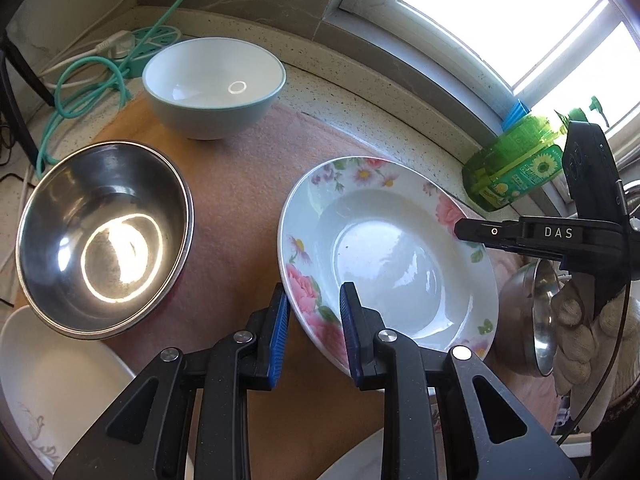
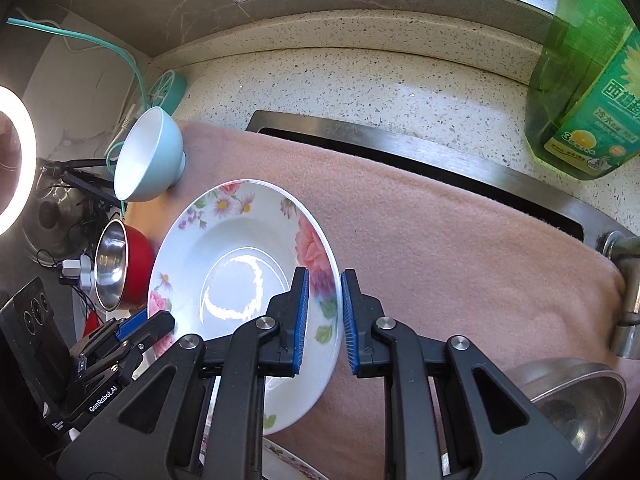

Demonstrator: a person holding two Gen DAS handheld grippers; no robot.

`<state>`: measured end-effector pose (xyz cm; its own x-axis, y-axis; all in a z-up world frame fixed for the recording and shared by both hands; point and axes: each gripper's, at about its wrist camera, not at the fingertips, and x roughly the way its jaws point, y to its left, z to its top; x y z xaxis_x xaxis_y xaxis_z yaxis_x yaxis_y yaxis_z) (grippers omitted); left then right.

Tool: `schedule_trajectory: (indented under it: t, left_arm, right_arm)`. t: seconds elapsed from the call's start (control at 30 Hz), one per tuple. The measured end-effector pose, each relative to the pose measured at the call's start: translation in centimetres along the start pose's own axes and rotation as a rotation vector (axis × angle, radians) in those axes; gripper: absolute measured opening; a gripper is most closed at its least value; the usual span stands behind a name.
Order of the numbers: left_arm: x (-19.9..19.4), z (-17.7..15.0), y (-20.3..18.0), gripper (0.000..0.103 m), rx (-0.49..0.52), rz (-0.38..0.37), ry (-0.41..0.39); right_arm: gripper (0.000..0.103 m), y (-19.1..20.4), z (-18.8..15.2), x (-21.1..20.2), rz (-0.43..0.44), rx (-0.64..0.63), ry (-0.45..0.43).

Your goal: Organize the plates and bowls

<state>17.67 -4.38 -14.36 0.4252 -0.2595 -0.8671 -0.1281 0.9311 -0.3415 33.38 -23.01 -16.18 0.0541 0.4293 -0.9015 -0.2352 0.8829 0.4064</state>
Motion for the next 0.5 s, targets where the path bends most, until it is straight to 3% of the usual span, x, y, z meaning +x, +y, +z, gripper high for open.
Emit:
schedule_trajectory:
  t: [0.5]
  left_arm:
    - [-4.4,-0.9,0.0,0.023,0.067,-0.046,-0.040]
  right_arm:
    - [0.017,1.6,-5.4,-3.4,0.020,0.029,-0.054]
